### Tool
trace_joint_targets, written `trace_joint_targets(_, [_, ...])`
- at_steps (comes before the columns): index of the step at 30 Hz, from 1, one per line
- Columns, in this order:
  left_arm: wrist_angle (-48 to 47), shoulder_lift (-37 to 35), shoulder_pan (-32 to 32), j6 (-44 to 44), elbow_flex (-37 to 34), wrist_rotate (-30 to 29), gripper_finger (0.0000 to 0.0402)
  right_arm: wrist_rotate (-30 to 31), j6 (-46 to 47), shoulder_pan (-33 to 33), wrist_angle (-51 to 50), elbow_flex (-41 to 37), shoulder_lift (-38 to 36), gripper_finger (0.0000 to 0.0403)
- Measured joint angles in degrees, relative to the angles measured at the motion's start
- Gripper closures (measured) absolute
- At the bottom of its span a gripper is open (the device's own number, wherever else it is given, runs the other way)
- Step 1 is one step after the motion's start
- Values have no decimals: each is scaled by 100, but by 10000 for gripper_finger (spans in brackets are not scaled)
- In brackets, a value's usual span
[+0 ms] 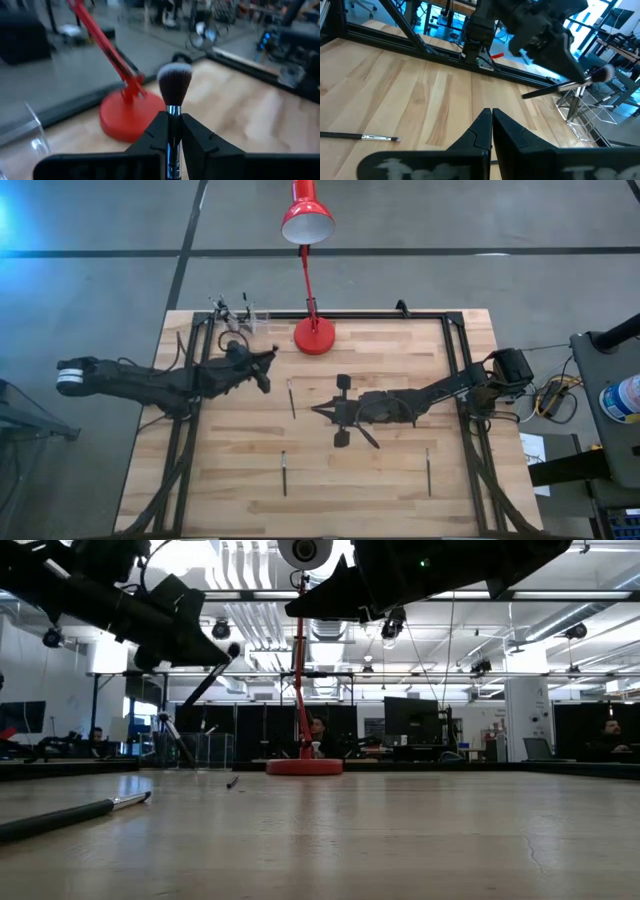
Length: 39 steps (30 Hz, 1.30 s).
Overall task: Pick & Place Makeup Supplies
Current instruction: Put the makeup brush into the transparent organizer
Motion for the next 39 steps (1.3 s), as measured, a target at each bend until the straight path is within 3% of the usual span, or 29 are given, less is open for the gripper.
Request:
trace_joint_targets(10, [1849, 142, 988, 1400, -240, -159, 374, 0, -2, -1, 0, 0, 0, 394])
trace_joint_targets(16, [2808, 445, 2146, 1446, -394, 752, 374, 0, -20, 0, 0, 0, 0, 394])
trace_joint_targets(26, [4136, 1829, 3738, 1522, -147, 1823, 374, 0, -47, -2, 1, 0, 0, 394])
trace_joint_targets(39, [4736, 3739, 4295, 1946, 538, 1864, 374, 2, -61, -2, 2, 0, 0, 394])
